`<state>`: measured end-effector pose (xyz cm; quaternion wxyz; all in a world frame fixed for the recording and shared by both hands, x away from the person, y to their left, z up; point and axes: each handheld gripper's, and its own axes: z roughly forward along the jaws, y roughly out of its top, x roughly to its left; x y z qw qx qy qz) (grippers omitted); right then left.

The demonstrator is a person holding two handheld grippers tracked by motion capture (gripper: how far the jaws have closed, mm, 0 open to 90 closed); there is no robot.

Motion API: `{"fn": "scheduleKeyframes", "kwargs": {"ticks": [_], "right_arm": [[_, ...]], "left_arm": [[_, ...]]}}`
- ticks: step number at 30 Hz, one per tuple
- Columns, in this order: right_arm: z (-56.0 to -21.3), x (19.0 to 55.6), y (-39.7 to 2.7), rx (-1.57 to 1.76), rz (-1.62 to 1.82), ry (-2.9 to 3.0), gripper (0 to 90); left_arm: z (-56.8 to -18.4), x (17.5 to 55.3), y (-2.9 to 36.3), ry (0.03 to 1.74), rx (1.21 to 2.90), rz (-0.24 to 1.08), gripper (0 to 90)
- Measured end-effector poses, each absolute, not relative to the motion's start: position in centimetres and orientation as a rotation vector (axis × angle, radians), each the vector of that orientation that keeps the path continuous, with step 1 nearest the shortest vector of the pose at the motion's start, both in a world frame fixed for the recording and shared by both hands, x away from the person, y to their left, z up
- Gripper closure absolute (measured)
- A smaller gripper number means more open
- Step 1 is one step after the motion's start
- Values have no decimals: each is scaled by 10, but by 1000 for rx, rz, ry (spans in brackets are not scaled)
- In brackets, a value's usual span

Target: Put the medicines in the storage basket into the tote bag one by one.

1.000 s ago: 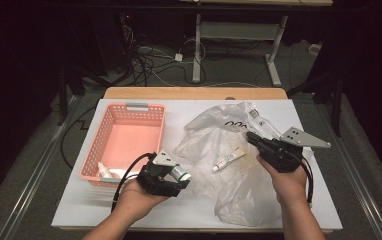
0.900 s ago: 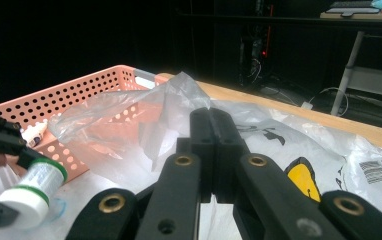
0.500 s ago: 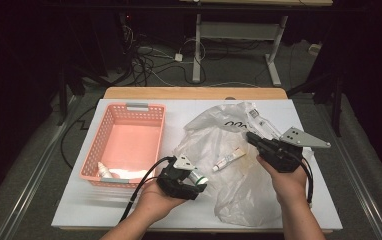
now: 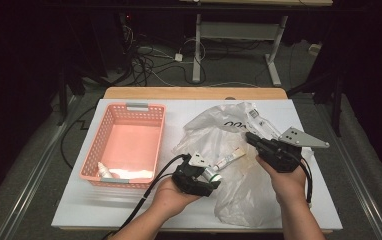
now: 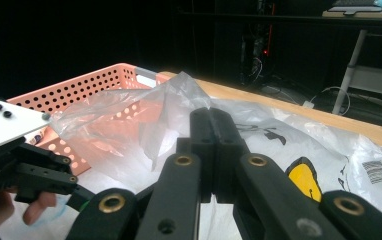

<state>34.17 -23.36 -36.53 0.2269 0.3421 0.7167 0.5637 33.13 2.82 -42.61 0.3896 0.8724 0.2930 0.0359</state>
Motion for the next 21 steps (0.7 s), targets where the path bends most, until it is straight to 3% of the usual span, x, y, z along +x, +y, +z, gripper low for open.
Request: {"fn": "scheduleKeyframes", "kwargs": {"ticks": [21], "right_arm": [[-365,343,-236,947,1562,1968,900]], "left_arm": [[-420,393,-13,813,2137,176,354]]}}
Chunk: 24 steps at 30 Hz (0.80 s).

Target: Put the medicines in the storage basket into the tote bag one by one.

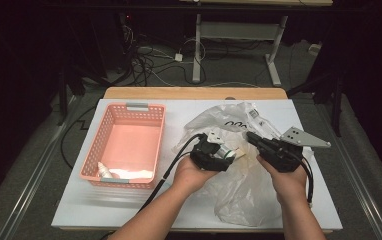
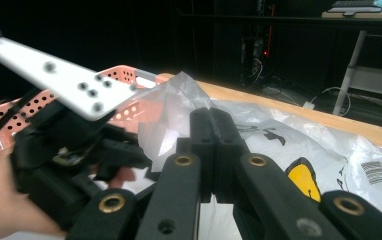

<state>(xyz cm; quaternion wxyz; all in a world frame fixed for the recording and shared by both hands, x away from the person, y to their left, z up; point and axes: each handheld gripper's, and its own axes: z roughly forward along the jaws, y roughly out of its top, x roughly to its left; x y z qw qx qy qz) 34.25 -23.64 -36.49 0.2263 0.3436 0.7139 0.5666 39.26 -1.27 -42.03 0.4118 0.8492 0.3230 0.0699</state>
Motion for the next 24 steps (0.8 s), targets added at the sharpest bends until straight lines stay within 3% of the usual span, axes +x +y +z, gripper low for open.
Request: {"fn": "scheduleKeyframes", "kwargs": {"ticks": [12,24], "right_arm": [[-366,343,-236,951,1566,1968,900],[-369,345,-234,962,1558,1981,900]], "left_arm": [[-434,424,-25,874,2149,250,353],[-458,445,-32,956,2159,201,352]]}}
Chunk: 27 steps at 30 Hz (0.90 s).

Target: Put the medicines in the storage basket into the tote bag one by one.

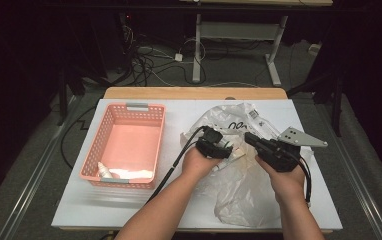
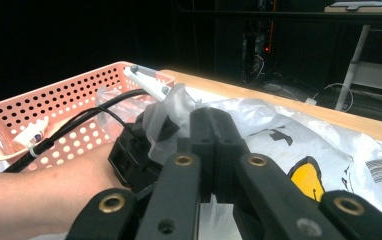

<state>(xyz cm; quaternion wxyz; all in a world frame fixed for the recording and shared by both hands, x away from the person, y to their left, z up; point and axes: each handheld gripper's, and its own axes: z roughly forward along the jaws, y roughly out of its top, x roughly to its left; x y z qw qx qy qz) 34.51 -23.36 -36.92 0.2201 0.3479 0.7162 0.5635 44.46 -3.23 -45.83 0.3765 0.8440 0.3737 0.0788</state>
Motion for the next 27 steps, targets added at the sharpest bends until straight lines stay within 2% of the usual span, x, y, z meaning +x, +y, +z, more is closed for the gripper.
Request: {"fn": "scheduleKeyframes", "kwargs": {"ticks": [15,25,27], "right_arm": [[-370,346,-234,956,1559,1983,900],[-369,345,-236,962,1559,1981,900],[-369,345,-236,956,1558,1978,900]], "left_arm": [[-459,444,-34,946,2177,245,328],[-446,425,-28,885,2205,208,148],[-445,419,-26,873,2199,208,137]]}}
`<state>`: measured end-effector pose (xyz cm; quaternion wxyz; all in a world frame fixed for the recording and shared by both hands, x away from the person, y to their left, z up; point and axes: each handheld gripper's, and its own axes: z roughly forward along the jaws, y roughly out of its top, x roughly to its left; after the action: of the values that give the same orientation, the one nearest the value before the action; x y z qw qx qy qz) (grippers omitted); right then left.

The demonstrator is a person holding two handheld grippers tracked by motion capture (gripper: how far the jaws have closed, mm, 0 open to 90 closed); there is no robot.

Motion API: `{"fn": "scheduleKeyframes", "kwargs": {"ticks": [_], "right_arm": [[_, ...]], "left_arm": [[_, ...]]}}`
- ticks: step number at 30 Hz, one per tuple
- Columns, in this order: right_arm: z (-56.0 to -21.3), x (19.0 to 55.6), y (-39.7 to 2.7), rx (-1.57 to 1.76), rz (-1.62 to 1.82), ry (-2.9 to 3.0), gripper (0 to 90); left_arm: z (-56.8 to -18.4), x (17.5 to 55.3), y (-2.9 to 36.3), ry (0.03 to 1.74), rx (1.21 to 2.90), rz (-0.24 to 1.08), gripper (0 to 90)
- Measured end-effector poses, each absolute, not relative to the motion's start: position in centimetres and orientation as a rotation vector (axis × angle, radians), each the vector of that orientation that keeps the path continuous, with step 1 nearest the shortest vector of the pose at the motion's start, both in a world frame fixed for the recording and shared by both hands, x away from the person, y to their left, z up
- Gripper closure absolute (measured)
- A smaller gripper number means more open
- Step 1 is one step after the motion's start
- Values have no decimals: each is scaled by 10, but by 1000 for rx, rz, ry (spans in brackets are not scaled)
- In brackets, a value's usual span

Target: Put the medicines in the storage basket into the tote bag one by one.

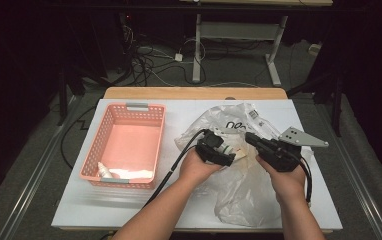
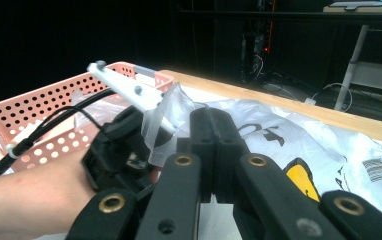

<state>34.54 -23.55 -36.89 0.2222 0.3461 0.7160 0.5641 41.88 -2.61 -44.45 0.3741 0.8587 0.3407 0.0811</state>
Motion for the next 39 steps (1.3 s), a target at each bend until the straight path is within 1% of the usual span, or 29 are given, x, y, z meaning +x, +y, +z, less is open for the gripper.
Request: {"fn": "scheduleKeyframes", "kwargs": {"ticks": [6,17,27,39], "right_arm": [[-369,345,-236,960,1561,1974,900],[-367,344,-237,958,1561,1971,900],[-366,343,-238,959,1562,1967,900],[-366,343,-238,959,1557,1967,900]], "left_arm": [[-442,406,-21,877,2196,183,0],[-431,384,-3,842,2156,130,0],[-426,354,15,790,2151,131,0],[-427,326,43,773,2138,117,0]]}}
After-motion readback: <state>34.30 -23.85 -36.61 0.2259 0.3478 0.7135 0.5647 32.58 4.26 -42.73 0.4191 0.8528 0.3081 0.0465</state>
